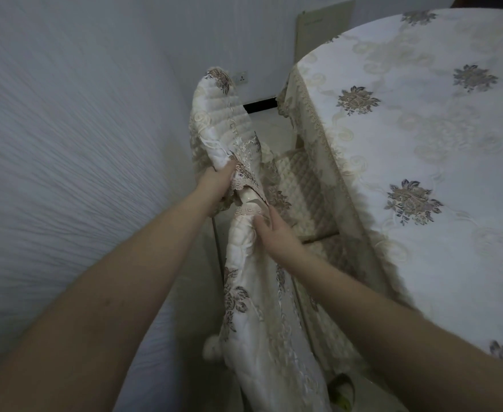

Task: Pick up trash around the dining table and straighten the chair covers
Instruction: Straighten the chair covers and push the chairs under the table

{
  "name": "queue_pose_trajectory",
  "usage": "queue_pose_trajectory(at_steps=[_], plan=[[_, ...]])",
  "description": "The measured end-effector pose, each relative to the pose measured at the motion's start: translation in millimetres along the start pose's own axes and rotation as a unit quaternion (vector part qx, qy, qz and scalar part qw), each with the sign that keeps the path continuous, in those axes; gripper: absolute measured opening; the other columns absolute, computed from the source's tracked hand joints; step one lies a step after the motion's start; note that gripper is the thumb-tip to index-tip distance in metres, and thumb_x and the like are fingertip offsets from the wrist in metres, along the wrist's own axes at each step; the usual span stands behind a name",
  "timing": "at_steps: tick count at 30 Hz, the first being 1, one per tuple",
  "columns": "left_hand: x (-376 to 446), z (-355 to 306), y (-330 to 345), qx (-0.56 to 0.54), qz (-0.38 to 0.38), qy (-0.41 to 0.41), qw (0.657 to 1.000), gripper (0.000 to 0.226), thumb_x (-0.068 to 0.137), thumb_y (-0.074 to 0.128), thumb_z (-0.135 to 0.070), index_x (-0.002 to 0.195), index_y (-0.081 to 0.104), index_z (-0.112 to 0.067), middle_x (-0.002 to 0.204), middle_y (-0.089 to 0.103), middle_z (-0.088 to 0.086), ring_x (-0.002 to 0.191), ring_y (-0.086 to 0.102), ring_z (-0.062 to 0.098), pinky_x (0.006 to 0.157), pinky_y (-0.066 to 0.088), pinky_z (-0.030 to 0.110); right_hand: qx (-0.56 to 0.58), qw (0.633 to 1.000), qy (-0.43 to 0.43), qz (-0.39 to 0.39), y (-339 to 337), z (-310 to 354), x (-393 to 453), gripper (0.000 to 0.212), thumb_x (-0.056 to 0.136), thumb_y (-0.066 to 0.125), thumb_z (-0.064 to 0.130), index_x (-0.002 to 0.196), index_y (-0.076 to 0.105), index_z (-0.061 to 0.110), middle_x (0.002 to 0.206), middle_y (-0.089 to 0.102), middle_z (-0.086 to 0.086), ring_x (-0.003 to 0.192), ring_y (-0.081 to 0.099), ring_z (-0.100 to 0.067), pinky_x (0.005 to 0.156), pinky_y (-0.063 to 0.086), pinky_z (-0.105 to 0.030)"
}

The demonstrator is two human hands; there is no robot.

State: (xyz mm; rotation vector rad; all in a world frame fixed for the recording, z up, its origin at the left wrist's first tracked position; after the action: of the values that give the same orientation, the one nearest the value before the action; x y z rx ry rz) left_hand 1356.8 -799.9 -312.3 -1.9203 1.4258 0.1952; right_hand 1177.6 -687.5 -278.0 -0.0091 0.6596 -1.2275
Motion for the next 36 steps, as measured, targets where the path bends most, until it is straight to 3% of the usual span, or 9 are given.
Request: queue_pose_trajectory(at_steps=[2,5,7,10,13,15,19,30,36], plan=[[-42.2,7.6,5.7,-0.001,0.026,-0.009,1.0,0.093,0.057,0.048,-0.079,0.125,0.052,-0.015,0.112,0.063,0.013,0.097,0.062,0.031,0.083,0.051,0.038,0.01,1.0,-0.012,0.025,11.7,-14.6,-46.4,0.06,0.098,0.04,0.045,0.147,0.026,0.012,0.148,0.039,-0.007,0.135,0.036,-0.02,0.105,0.027,-0.026],[-85.6,31.0,19.8,0.01,0.072,-0.027,0.997,0.094,0.067,0.045,-0.078,0.135,0.05,-0.014,0.136,0.053,0.013,0.124,0.05,0.032,0.107,0.038,0.045,-0.006,0.993,0.011,0.118,38.9,-41.7,-107.2,0.066,0.098,0.034,0.051,0.152,0.016,0.016,0.156,0.025,0.002,0.141,0.025,-0.013,0.105,0.015,-0.016],[-106.0,41.0,21.8,0.012,0.081,-0.042,0.996,0.094,0.067,0.051,-0.078,0.134,0.052,-0.012,0.135,0.054,0.009,0.121,0.052,0.028,0.107,0.037,0.042,-0.009,0.989,0.028,0.142,42.7,-51.4,-128.5,0.071,0.095,0.034,0.058,0.153,0.012,0.021,0.157,0.024,0.004,0.142,0.024,-0.012,0.108,0.014,-0.019],[-127.3,52.6,18.6,0.031,0.091,-0.03,0.995,0.068,0.084,0.061,-0.056,0.129,0.055,-0.006,0.117,0.061,0.005,0.1,0.061,0.023,0.088,0.049,0.034,-0.044,0.984,0.019,0.173,37.6,-50.8,-144.5,0.084,0.089,0.043,0.064,0.152,0.01,0.019,0.157,0.025,0.001,0.141,0.028,-0.016,0.108,0.02,-0.022],[-145.4,56.7,18.3,0.074,0.072,-0.004,0.995,0.05,0.082,0.07,-0.04,0.119,0.061,-0.007,0.105,0.066,0.007,0.087,0.064,0.021,0.064,0.05,0.027,-0.105,0.974,-0.015,0.2,45.7,-50.2,-157.3,0.109,0.08,0.059,0.064,0.151,-0.005,0.011,0.157,0.021,-0.007,0.14,0.03,-0.021,0.108,0.024,-0.024],[-153.4,52.4,16.6,0.099,0.043,0.025,0.994,0.042,0.081,0.071,-0.032,0.114,0.062,-0.008,0.104,0.065,0.008,0.086,0.062,0.022,0.062,0.048,0.027,-0.133,0.967,-0.019,0.218,58.6,-56.0,-162.9,0.126,0.071,0.07,0.059,0.148,-0.019,0.012,0.157,0.018,-0.014,0.137,0.033,-0.028,0.109,0.031,-0.032],[-156.6,48.4,14.5,0.119,0.034,0.044,0.991,0.038,0.08,0.07,-0.03,0.109,0.064,-0.007,0.104,0.068,0.014,0.09,0.065,0.028,0.083,0.055,0.042,-0.168,0.966,-0.025,0.193,67.6,-60.2,-164.1,0.131,0.066,0.075,0.043,0.146,-0.025,0.013,0.15,0.028,-0.019,0.124,0.047,-0.034,0.096,0.043,-0.034],[-152.0,48.8,14.6,0.156,0.036,0.073,0.984,0.035,0.083,0.069,-0.03,0.111,0.064,-0.008,0.105,0.066,0.012,0.095,0.064,0.028,0.084,0.052,0.037,-0.204,0.961,-0.057,0.175,65.5,-59.2,-163.3,0.13,0.065,0.073,0.047,0.147,-0.022,0.012,0.142,0.04,-0.017,0.118,0.051,-0.036,0.092,0.046,-0.038],[-172.6,36.8,8.7,0.178,-0.023,0.083,0.98,0.044,0.086,0.058,-0.042,0.108,0.06,-0.004,0.098,0.06,0.009,0.089,0.057,0.025,0.07,0.039,0.029,-0.224,0.956,-0.058,0.178,63.1,-58.4,-165.1,0.128,0.069,0.069,0.053,0.146,-0.024,0.012,0.141,0.043,-0.02,0.118,0.052,-0.036,0.092,0.044,-0.038]])
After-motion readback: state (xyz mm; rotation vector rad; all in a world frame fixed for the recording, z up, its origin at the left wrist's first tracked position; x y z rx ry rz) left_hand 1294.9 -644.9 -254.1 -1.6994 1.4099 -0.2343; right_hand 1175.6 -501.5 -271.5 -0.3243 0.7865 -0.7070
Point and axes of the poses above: each hand's wrist, its own x-axis towards the middle knuckle, its own y-axis out of the palm, z = x × y, the point moved 5 cm from there along x, towards the middle knuckle
